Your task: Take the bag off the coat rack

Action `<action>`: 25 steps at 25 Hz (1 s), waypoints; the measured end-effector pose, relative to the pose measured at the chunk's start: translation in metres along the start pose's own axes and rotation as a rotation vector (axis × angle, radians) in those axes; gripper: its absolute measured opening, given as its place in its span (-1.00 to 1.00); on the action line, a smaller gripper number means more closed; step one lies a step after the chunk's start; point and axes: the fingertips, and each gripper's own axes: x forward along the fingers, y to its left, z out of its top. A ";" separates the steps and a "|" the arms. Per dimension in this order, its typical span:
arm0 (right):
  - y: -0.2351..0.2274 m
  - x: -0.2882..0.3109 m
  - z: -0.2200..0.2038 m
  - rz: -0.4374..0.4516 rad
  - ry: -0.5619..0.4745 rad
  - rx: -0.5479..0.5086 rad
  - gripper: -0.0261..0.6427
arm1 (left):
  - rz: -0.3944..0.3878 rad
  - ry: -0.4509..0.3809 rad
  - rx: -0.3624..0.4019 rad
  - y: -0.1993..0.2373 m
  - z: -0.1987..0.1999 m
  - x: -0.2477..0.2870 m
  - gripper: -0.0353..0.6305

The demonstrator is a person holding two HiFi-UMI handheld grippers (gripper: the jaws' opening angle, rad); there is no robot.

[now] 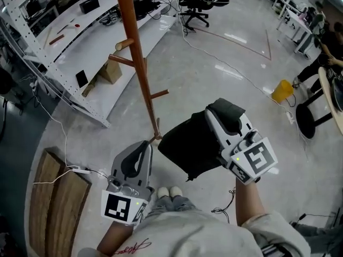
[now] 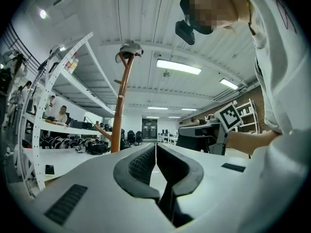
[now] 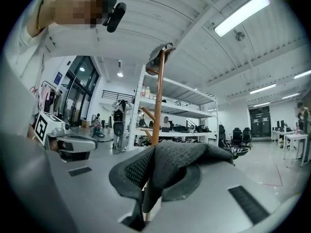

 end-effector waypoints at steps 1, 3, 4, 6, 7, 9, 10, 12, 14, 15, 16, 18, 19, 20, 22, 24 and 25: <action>0.007 -0.005 0.003 0.009 -0.001 0.003 -0.81 | 0.002 -0.009 0.003 -0.001 0.005 -0.001 -0.84; 0.020 -0.015 0.007 0.030 -0.003 0.018 -0.81 | -0.001 -0.022 0.011 -0.005 0.013 -0.004 -0.84; 0.026 -0.019 0.009 0.041 -0.006 0.029 -0.82 | -0.002 -0.028 0.014 -0.007 0.016 -0.005 -0.84; 0.038 -0.025 0.011 0.064 -0.012 0.050 -0.81 | -0.002 -0.034 0.021 -0.010 0.021 -0.010 -0.84; 0.045 -0.028 0.012 0.076 -0.014 0.058 -0.81 | 0.000 -0.035 0.024 -0.011 0.022 -0.012 -0.84; 0.058 -0.034 0.014 0.103 -0.020 0.074 -0.81 | 0.002 -0.032 0.030 -0.015 0.023 -0.018 -0.84; 0.065 -0.036 0.016 0.118 -0.025 0.079 -0.81 | 0.001 -0.028 0.034 -0.017 0.023 -0.021 -0.84; 0.077 -0.039 0.020 0.149 -0.037 0.079 -0.81 | 0.007 -0.031 0.043 -0.019 0.026 -0.025 -0.84; 0.088 -0.040 0.025 0.177 -0.054 0.072 -0.81 | 0.021 -0.041 0.051 -0.018 0.030 -0.028 -0.84; 0.092 -0.039 0.027 0.189 -0.063 0.071 -0.81 | 0.027 -0.042 0.054 -0.018 0.030 -0.029 -0.84; 0.096 -0.039 0.029 0.200 -0.070 0.072 -0.81 | 0.033 -0.043 0.055 -0.017 0.031 -0.030 -0.84; 0.101 -0.037 0.031 0.224 -0.079 0.086 -0.81 | 0.045 -0.046 0.060 -0.016 0.032 -0.032 -0.84; 0.103 -0.036 0.032 0.234 -0.083 0.095 -0.81 | 0.051 -0.048 0.064 -0.016 0.033 -0.033 -0.84; 0.104 -0.036 0.034 0.240 -0.088 0.101 -0.81 | 0.057 -0.049 0.067 -0.017 0.033 -0.035 -0.84; 0.106 -0.036 0.036 0.247 -0.099 0.095 -0.81 | 0.072 -0.052 0.070 -0.017 0.034 -0.038 -0.84; 0.108 -0.036 0.039 0.256 -0.108 0.082 -0.81 | 0.093 -0.056 0.072 -0.015 0.034 -0.041 -0.84; 0.110 -0.035 0.040 0.263 -0.112 0.075 -0.81 | 0.103 -0.058 0.072 -0.014 0.034 -0.043 -0.84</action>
